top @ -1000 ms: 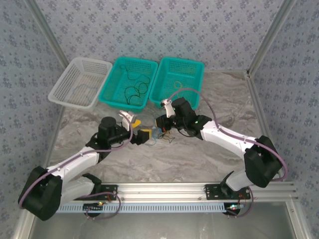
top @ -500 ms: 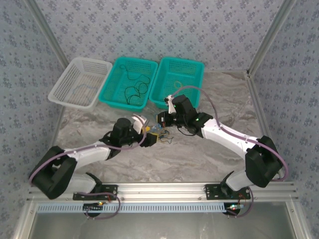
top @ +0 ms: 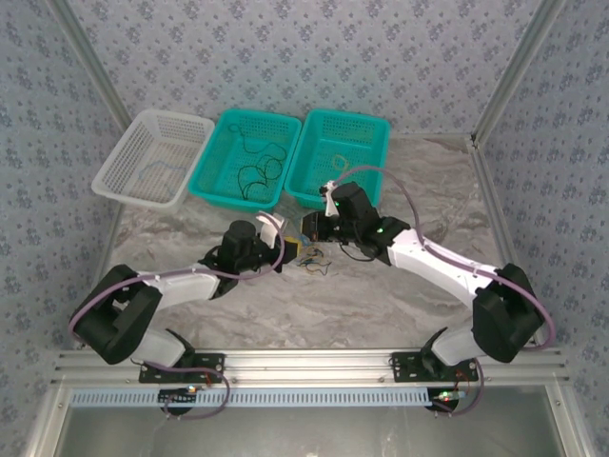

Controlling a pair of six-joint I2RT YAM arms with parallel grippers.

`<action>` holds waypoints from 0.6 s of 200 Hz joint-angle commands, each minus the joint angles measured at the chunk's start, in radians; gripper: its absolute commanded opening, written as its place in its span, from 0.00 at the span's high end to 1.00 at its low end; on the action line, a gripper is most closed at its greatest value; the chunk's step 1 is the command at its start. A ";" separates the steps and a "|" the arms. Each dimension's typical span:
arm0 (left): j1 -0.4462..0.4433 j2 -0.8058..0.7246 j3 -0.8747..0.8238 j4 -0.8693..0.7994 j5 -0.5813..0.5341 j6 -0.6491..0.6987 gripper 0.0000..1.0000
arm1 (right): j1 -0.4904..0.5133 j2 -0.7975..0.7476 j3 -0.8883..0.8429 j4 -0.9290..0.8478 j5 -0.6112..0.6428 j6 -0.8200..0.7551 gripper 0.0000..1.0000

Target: Untangle the cables

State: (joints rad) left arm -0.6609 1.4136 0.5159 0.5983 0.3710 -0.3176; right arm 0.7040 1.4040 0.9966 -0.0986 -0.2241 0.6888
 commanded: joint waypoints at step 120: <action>0.096 -0.074 0.007 0.127 0.146 -0.181 1.00 | -0.089 -0.107 -0.384 0.580 -0.237 -0.097 0.43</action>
State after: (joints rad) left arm -0.5892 1.3243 0.5156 0.6407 0.4755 -0.4107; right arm 0.6167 1.2926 0.6403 0.2905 -0.3908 0.6086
